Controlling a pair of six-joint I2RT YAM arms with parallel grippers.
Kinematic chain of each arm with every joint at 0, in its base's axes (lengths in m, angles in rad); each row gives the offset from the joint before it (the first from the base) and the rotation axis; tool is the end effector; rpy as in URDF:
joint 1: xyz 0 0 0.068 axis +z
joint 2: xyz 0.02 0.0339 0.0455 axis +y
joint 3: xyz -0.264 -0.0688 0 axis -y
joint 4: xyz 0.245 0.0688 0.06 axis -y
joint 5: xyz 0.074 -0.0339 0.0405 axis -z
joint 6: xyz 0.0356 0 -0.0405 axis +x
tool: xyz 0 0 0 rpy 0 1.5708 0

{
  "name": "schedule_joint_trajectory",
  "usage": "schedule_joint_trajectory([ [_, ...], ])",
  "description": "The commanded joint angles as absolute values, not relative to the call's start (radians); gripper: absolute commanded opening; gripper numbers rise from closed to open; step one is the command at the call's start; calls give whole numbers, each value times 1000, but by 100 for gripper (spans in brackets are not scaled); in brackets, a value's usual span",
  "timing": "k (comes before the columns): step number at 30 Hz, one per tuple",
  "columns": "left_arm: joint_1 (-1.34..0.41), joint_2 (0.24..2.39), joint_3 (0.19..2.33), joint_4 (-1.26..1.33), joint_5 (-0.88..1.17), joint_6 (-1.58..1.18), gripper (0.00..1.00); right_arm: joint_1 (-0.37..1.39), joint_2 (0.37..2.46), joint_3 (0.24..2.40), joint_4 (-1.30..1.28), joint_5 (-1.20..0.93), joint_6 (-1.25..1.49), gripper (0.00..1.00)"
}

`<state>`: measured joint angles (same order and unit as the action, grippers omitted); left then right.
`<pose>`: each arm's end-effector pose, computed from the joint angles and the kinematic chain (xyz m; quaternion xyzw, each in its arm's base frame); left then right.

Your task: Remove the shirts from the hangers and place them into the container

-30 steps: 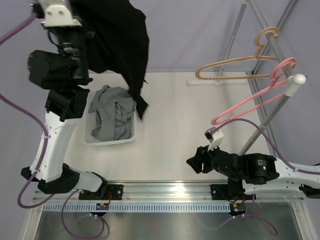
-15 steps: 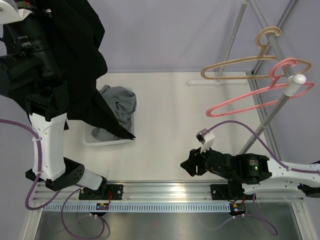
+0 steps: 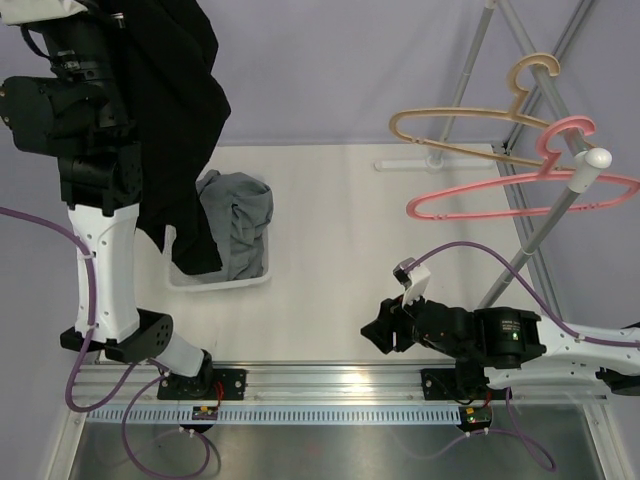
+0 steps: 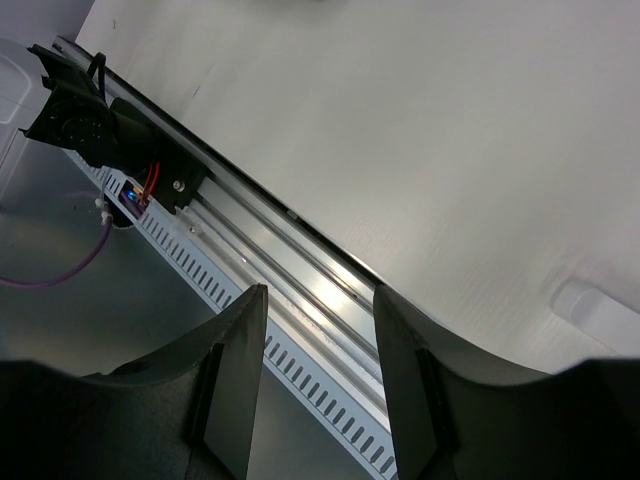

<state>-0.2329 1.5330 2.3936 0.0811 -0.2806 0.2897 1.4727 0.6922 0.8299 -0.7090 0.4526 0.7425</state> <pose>0.1851 -0.0338 0.6897 -0.0493 0.3303 0.0700 0.9400 0.0292 0.1382 0.3177 -0.2050 0.8373 0.3298 0.3848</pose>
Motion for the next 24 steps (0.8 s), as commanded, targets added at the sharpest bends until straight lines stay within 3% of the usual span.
schedule_joint_trajectory([
  [1, -198, 1513, 2354, 88, -236, 165, 0, 1479, 672, 842, -718, 471, 739, 54],
  [3, -183, 1485, 2277, 98, -236, 121, 0, 1480, 658, 836, -716, 476, 742, 55],
  [7, -169, 1338, 1911, 185, -221, -45, 0, 1479, 649, 825, -712, 474, 746, 55],
  [13, -141, 1256, 1637, 235, -95, -285, 0, 1480, 627, 810, -689, 460, 747, 55],
  [17, -130, 1360, 1739, 148, 41, -342, 0, 1480, 612, 793, -680, 453, 755, 54],
  [24, -129, 1595, 2374, -127, 233, -400, 0, 1480, 603, 787, -678, 456, 750, 55],
])
